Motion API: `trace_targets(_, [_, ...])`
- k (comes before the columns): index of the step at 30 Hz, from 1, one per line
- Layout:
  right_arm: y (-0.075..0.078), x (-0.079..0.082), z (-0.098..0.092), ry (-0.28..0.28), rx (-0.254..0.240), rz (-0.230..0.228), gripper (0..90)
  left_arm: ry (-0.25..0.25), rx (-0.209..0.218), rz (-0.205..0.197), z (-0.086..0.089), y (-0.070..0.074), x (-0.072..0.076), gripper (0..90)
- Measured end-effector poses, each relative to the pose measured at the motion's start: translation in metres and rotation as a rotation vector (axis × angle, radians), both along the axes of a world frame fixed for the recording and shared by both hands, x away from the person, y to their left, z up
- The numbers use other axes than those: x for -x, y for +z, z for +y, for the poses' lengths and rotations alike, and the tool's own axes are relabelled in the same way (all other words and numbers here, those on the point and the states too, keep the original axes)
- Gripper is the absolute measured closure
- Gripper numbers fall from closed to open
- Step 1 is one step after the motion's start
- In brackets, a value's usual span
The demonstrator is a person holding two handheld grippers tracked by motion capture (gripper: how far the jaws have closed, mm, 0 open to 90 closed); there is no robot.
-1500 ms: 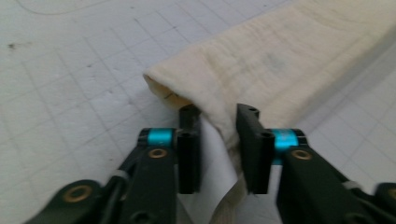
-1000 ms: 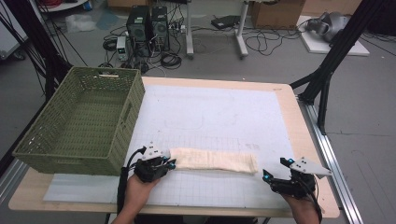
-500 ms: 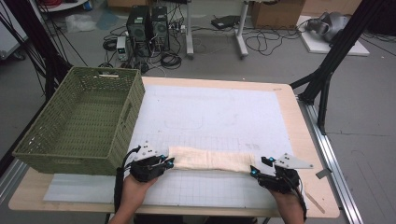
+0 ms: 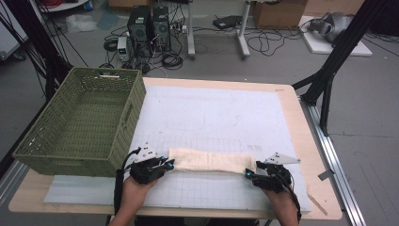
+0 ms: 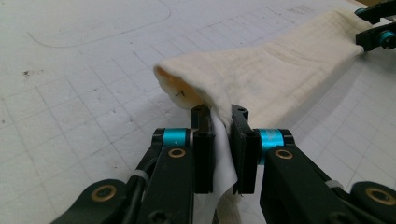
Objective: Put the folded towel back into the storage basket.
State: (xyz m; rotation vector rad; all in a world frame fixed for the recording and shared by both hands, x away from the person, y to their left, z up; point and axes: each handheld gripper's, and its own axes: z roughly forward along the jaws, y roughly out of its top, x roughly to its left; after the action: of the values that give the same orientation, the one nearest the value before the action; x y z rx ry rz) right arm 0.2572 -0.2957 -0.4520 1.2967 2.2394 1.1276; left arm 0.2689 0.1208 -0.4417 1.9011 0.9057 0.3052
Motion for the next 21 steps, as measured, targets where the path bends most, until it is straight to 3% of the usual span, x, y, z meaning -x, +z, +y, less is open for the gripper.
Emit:
trace_targets(7, [0.0001,0.0030,0.0009,-0.010,-0.010,0.004,48.8,0.001,0.004,-0.002,0.0015,0.0005,0.0007,80.4])
trace_targets(10, [0.0004,0.0032,0.0014,0.012,-0.033,0.021,64.7,-0.001,0.004,-0.001,0.0015,0.0003,0.0007,80.4])
trace_targets(11, [0.0005,0.0029,0.0016,0.020,-0.060,0.041,75.1,-0.002,0.002,0.001,0.0013,-0.0001,0.0007,80.6])
trace_targets(12, [0.0005,0.0029,0.0016,0.020,-0.060,0.041,75.1,-0.006,-0.004,0.001,0.0011,-0.0005,0.0005,80.6])
trace_targets(13, [-0.0008,0.0021,0.0022,0.036,-0.103,0.063,80.3,-0.004,-0.010,0.000,0.0005,-0.0010,0.0006,80.8])
trace_targets(16, [0.0002,0.0013,0.0010,0.042,-0.104,0.076,81.3,-0.003,-0.011,-0.004,0.0006,-0.0001,0.0009,81.2])
trace_targets(19, [0.0031,0.0032,0.0020,0.066,-0.061,0.037,81.9,0.000,-0.001,-0.020,0.0022,0.0033,0.0027,81.4])
trace_targets(21, [0.0045,0.0038,0.0002,0.069,-0.064,0.014,82.0,-0.001,0.001,-0.025,0.0033,0.0053,0.0039,81.4])
